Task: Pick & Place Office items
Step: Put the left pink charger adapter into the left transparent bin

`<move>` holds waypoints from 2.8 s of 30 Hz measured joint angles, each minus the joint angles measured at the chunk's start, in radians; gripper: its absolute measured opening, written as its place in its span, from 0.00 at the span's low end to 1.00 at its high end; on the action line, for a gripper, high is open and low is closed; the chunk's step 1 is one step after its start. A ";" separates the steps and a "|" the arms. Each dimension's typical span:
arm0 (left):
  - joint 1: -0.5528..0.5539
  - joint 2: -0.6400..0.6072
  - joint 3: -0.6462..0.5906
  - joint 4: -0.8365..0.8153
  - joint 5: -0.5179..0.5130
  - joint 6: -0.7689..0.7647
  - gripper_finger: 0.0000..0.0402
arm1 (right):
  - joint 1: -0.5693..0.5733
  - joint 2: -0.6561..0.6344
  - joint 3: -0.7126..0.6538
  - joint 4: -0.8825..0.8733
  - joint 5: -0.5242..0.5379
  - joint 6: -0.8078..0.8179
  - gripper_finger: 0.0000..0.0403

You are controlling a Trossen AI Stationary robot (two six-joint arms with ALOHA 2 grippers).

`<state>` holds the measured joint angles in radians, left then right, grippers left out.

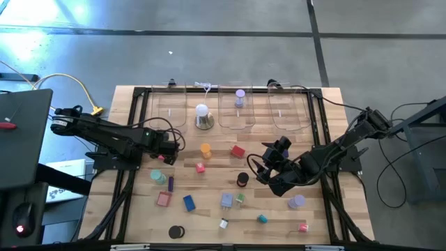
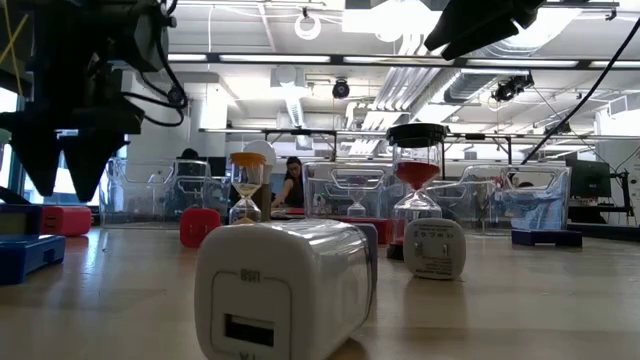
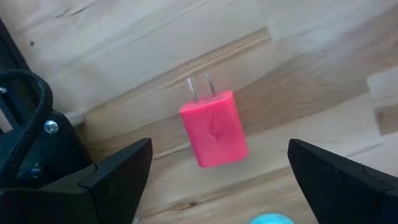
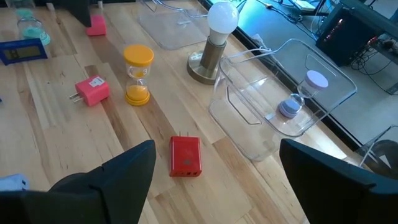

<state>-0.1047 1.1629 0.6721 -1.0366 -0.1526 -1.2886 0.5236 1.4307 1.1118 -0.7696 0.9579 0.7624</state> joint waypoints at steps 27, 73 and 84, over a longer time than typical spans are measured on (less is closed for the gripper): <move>0.000 0.000 -0.127 0.184 -0.063 -0.029 0.88 | 0.000 0.000 0.001 0.000 0.000 0.000 0.83; 0.018 -0.101 -0.126 0.264 -0.033 0.056 0.39 | 0.000 -0.001 0.001 0.003 -0.023 0.000 0.83; 0.031 -0.423 -0.125 0.521 -0.041 0.257 0.41 | 0.000 -0.001 0.001 0.011 -0.021 0.000 0.83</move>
<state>-0.0735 0.7404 0.5468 -0.5157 -0.1932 -1.0315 0.5232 1.4296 1.1126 -0.7582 0.9365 0.7628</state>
